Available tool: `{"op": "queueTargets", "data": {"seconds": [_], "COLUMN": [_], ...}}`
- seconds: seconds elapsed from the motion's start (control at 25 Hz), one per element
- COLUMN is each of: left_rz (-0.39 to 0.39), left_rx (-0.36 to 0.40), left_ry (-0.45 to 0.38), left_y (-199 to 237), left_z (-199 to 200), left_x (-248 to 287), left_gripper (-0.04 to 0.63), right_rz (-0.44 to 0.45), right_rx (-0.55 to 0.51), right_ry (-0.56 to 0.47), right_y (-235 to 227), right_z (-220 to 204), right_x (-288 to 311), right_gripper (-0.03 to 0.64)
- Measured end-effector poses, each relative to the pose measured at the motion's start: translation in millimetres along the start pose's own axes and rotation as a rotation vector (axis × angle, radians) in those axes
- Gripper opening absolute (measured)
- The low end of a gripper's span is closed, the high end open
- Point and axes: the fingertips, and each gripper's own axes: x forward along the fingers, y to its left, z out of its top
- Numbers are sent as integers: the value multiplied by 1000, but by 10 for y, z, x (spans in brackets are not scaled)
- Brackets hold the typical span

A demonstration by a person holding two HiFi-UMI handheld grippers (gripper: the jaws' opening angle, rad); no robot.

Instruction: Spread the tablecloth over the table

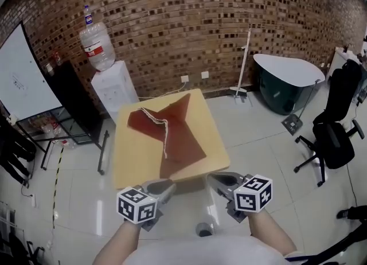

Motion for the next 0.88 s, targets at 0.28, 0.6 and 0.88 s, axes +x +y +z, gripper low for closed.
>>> {"op": "queueTargets", "data": {"seconds": [0.28, 0.6, 0.88], "left_rz": [19, 124, 99], "left_rx": [-167, -290, -419], "left_ry": [11, 95, 138], "left_y": [459, 1212, 1572], "left_z": [144, -158, -385], "left_x": [523, 796, 1143], "left_gripper": [161, 206, 272], "right_rz": [21, -1, -133], "right_rx": [0, 41, 236], "right_ry": [47, 134, 246], "right_y": [-633, -1036, -1844], "right_z": [298, 173, -353], "right_x": [255, 611, 898], "right_gripper": [-2, 51, 151]}}
